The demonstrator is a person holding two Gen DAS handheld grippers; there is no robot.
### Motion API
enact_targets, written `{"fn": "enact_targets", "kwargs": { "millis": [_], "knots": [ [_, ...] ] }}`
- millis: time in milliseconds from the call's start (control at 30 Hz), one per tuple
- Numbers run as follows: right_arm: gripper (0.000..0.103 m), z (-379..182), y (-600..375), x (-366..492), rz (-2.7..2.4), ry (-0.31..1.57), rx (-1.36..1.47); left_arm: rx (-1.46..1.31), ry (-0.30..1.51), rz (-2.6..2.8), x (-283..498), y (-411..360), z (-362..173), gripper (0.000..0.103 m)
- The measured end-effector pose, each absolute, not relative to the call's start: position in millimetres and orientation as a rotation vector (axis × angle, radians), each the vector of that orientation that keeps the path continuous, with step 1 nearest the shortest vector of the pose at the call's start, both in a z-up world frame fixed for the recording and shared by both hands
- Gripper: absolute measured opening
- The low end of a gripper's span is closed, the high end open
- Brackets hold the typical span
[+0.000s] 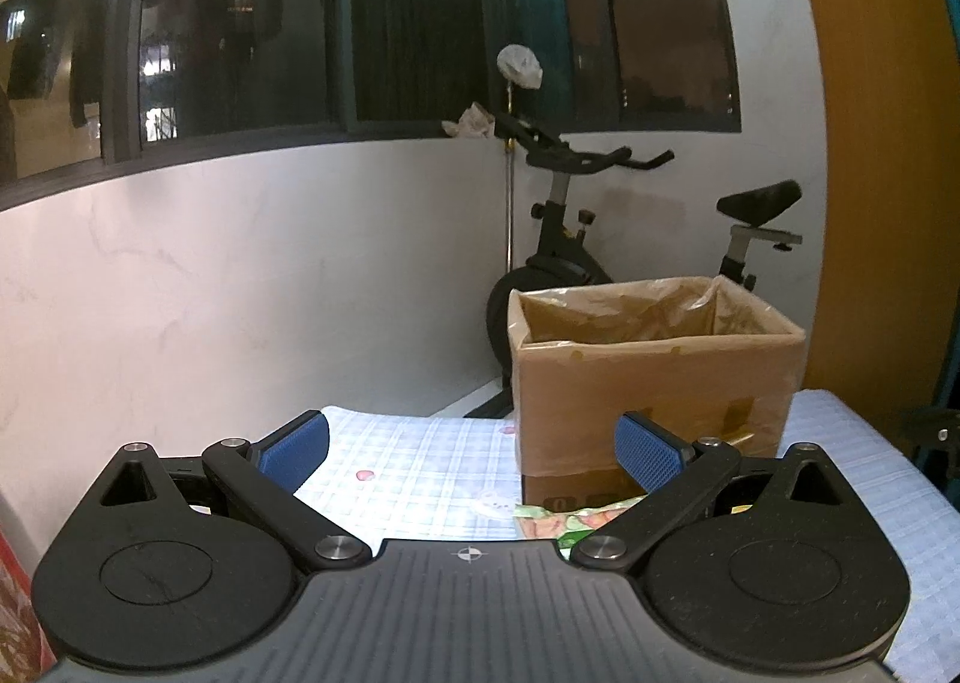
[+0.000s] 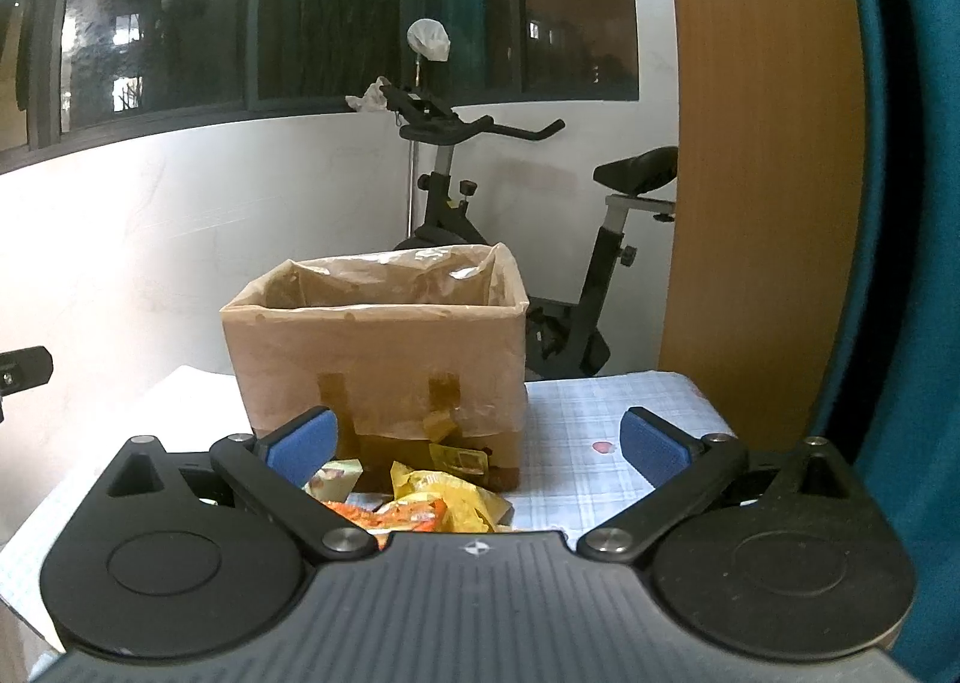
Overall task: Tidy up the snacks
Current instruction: 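Grasp the orange chip bag with the right tool while the left tool grasps the green cracker bag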
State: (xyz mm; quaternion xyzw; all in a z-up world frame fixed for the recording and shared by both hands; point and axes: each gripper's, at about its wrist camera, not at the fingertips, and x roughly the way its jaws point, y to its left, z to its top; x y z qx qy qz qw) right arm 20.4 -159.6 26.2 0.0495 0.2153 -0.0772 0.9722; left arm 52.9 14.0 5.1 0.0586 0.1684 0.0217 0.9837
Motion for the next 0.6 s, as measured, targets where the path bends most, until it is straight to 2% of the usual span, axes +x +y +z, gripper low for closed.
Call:
{"fn": "enact_targets", "kwargs": {
  "millis": [200,600],
  "knots": [
    [0.101,8,-163,45,-0.149,0.466,0.100,0.110,0.386,0.022,77,19,-5,0.102],
    [0.101,-13,-165,90,-0.036,0.515,0.111,0.057,0.430,-0.011,119,32,-10,0.092]
  ]
}}
